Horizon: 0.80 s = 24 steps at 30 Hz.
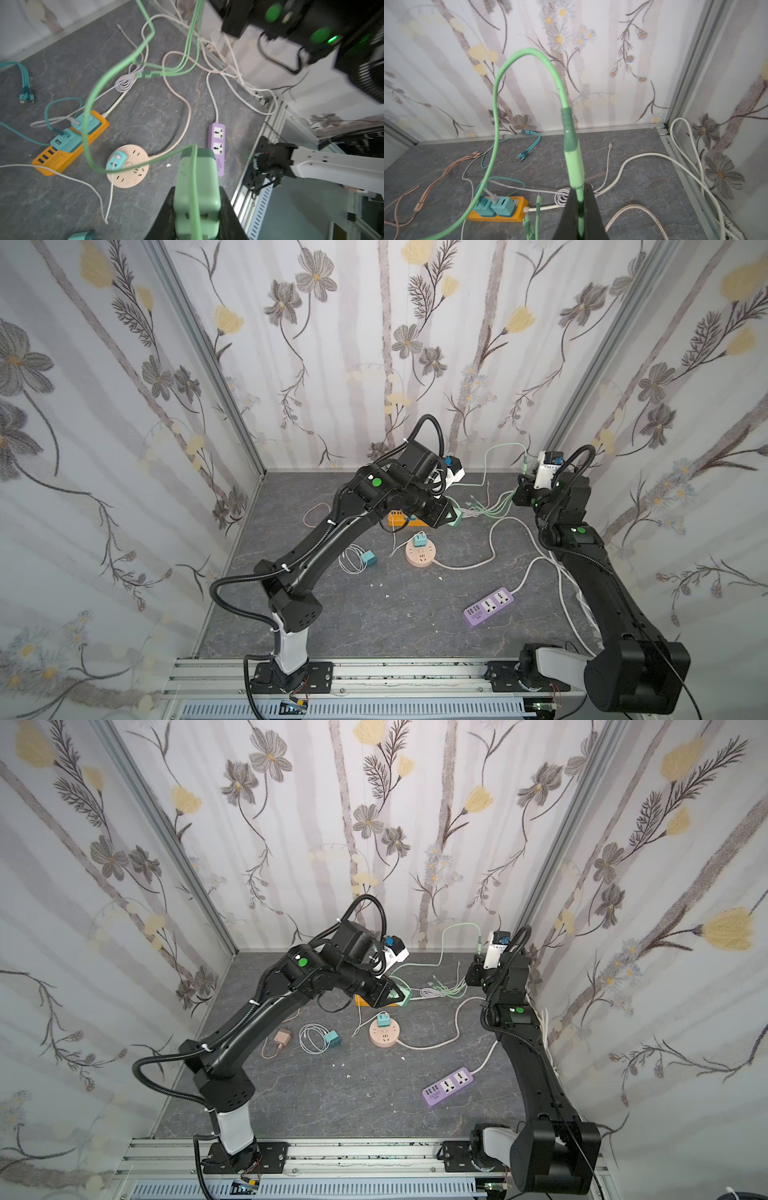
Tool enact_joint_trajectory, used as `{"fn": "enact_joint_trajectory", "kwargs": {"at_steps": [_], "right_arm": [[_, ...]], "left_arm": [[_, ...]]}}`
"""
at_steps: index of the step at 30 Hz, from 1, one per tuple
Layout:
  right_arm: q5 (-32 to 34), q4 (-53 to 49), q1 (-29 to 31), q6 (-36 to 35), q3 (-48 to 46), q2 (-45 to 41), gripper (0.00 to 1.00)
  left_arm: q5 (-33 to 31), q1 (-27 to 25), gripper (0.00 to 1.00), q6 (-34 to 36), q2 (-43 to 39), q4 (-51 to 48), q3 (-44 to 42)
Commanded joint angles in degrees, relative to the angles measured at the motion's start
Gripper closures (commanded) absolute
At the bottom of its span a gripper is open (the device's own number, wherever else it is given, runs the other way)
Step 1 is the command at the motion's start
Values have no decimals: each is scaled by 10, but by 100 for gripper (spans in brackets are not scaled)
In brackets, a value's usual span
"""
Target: Insert the plug
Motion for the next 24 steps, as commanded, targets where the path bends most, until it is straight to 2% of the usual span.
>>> {"fn": "enact_joint_trajectory", "kwargs": {"at_steps": [1,5,12,17,24], "right_arm": [[-22,-1,-24,22,48,48,100],[-33,4,-40,16,94,95,100],[-51,14,-46,10,131,171,100],[-97,38,-46,9,130,207,100],[-97,47,-46,21,122,227,100]], "left_arm": [[-121,-7,100,72,79,-117,78],[-163,-13,100,131,169,-180,168],[-197,-26,100,241,191,-182,113],[-240,-29,100,259,224,-184,106],[-204,-29,100,274,256,-160,105]]}}
